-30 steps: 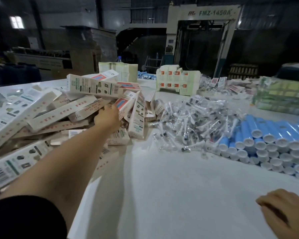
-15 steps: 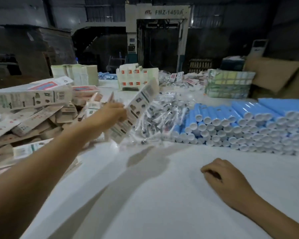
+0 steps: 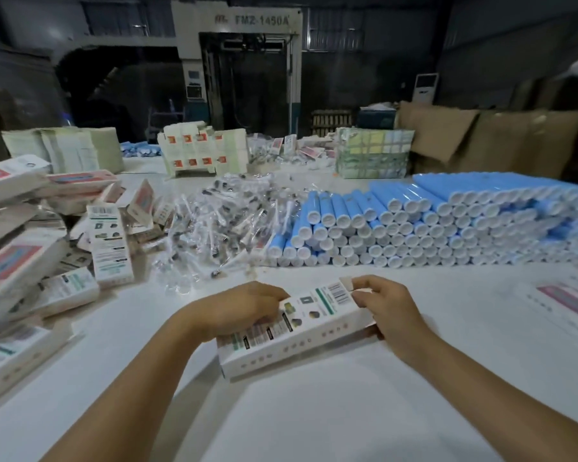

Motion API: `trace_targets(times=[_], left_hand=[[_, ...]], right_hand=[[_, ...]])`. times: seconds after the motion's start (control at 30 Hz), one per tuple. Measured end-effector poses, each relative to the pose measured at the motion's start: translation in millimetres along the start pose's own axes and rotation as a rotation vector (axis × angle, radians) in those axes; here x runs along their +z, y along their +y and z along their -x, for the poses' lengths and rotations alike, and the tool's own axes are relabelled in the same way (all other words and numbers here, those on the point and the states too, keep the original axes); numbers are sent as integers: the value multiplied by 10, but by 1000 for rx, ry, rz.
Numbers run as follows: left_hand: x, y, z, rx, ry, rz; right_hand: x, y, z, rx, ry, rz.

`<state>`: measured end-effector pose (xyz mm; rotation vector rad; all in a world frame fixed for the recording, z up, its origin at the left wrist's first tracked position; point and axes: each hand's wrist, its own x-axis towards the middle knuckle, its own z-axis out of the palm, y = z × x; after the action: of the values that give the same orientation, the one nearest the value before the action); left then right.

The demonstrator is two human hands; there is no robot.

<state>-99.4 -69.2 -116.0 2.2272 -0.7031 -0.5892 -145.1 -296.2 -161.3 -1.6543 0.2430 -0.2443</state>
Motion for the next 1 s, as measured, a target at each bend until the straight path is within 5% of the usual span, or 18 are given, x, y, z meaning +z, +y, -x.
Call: trace_targets(times=[0.17,0.27,0.4,0.67,0.83,1.0], left_hand=[[195,139,0,45,247,-701],[403,207,-117,78,352,-907],[546,172,-151,170,528,-978],[740,125,-208,364,705,-947],[782,102,-288,329,668,-978],[769,96,-335,323,656,-981]], right_hand=[[33,6,-14,-25,29,-2],[29,7,-11,-21,31,-5],[3,-28,8,-34,54,75],[-608,-1048,-1017,-439,407,947],[-938,-1382,-1828,-146,475,1503],[-947,-1292,-2013,98,369,1680]])
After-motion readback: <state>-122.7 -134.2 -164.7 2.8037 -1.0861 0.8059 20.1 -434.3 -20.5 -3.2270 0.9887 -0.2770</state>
